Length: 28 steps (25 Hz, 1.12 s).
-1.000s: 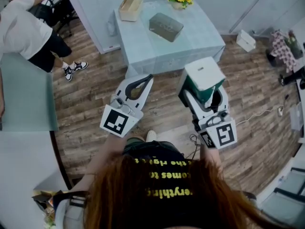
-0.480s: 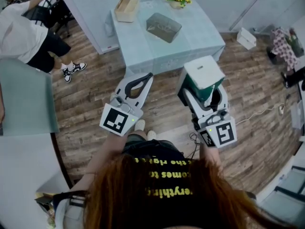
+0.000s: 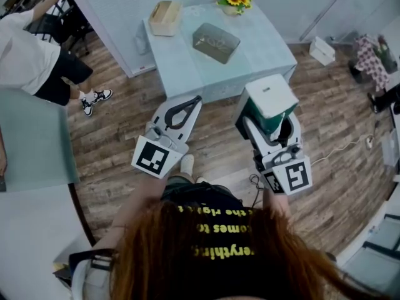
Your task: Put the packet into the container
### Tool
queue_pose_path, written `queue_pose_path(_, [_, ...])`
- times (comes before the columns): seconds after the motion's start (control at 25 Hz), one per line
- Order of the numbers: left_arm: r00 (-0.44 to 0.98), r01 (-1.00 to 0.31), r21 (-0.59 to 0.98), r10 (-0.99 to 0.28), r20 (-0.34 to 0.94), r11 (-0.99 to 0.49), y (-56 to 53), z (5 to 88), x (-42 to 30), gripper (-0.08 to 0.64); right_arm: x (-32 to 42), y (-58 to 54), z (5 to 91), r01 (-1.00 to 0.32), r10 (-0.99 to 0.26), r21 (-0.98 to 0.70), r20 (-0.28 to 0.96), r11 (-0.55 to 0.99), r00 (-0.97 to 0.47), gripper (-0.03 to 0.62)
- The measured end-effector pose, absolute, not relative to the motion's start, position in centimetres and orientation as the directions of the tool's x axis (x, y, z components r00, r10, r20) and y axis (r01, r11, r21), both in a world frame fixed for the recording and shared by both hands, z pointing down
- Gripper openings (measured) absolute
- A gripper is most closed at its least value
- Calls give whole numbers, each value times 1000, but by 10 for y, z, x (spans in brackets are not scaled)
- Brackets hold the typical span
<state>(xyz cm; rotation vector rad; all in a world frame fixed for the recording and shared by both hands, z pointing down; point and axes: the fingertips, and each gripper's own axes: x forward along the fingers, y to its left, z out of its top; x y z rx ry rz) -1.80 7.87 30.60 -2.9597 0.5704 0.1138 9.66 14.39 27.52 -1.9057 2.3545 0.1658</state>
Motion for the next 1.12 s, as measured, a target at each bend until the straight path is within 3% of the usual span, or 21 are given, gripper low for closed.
queue_pose_path(1.12, [951,-299,-113,-286,-120,-947,-48,307,-9,2,98,24,277,-992,-978,-6,-170,126,-123,354])
